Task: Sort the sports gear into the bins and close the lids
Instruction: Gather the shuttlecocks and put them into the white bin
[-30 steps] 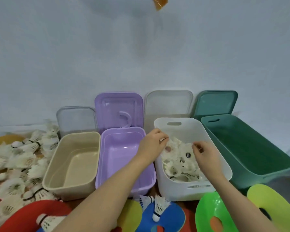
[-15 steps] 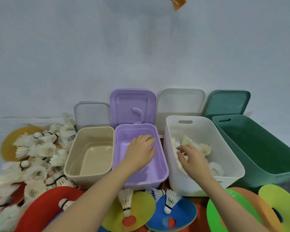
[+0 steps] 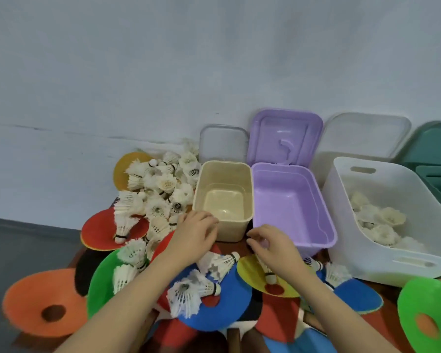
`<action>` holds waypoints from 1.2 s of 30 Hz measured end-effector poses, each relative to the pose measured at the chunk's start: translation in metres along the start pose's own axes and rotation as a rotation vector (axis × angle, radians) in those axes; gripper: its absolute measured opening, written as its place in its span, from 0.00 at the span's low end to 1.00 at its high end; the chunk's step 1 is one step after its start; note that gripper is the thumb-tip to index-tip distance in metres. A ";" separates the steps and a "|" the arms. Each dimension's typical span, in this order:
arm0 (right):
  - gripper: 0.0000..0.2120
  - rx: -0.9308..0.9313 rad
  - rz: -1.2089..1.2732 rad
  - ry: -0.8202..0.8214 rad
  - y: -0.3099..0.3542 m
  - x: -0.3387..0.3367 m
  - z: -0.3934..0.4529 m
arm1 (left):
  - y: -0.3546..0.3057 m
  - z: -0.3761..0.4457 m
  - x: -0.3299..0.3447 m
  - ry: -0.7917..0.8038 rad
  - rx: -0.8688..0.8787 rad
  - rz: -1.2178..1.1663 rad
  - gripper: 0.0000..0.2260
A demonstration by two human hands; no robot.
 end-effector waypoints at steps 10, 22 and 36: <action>0.16 -0.100 -0.157 0.289 0.069 0.100 -0.014 | 0.065 -0.078 -0.006 0.131 -0.140 0.042 0.13; 0.05 0.094 0.103 -0.168 0.052 0.048 -0.021 | 0.063 -0.048 0.011 0.224 0.023 0.064 0.14; 0.06 0.274 0.107 -0.333 0.005 0.016 -0.046 | 0.043 -0.041 0.055 0.448 -0.084 0.021 0.19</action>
Point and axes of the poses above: each hand's wrist, its own z-axis towards the middle knuckle, its own x-axis out of the palm, y = z × x, the point moved 4 cm from there along z, towards the middle knuckle, and after that the axes turned 2 degrees about -z, right-handed, at the moved point
